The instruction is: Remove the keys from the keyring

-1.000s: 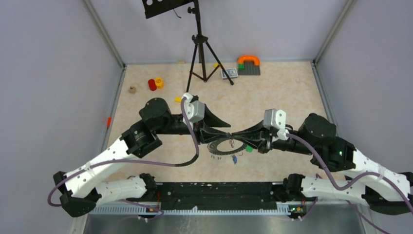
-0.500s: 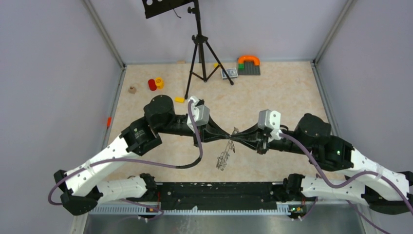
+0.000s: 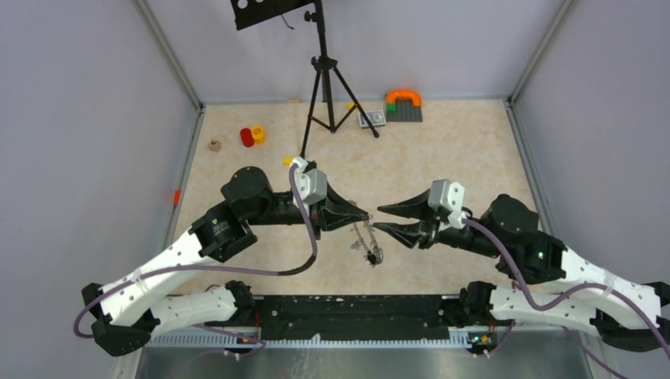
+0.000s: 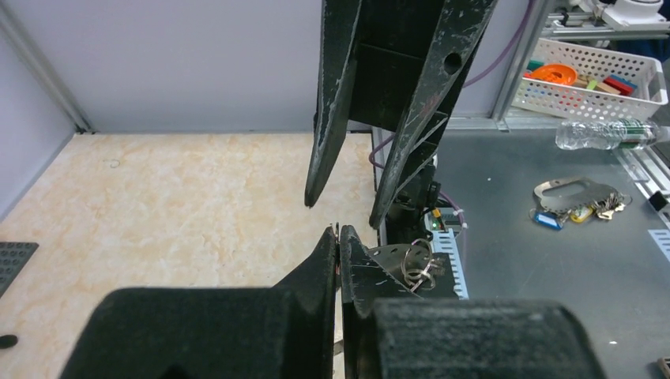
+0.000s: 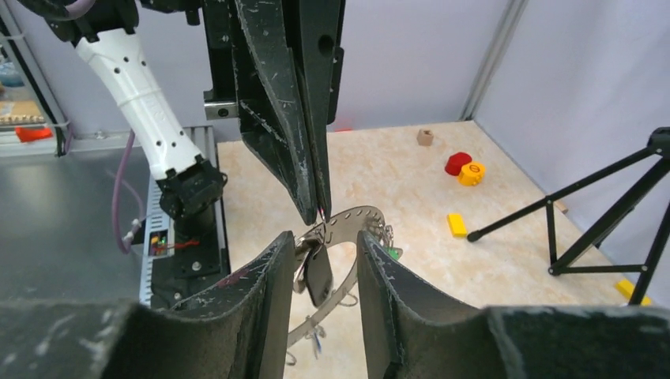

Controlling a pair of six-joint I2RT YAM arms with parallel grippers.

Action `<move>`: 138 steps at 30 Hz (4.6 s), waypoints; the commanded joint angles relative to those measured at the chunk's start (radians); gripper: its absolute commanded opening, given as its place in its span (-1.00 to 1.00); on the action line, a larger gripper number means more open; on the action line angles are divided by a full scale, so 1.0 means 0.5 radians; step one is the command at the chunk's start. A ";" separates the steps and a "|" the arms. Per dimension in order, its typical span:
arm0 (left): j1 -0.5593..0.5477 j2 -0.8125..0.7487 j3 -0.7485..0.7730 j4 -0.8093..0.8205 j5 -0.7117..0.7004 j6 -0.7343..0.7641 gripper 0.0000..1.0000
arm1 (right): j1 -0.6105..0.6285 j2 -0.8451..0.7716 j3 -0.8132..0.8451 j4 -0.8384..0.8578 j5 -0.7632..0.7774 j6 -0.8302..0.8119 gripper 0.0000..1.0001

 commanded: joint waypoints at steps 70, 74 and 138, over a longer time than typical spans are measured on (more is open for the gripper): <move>-0.006 -0.173 -0.127 0.360 -0.229 -0.122 -1.00 | 0.015 -0.005 -0.062 0.102 0.160 0.279 -1.00; -0.008 -0.199 -0.144 0.354 -0.247 -0.121 -1.00 | 0.014 -0.026 -0.003 0.008 0.176 0.196 -1.00; -0.007 0.150 -0.191 0.592 0.122 -0.337 -1.00 | 0.013 -0.060 0.275 -0.226 0.070 0.057 -1.00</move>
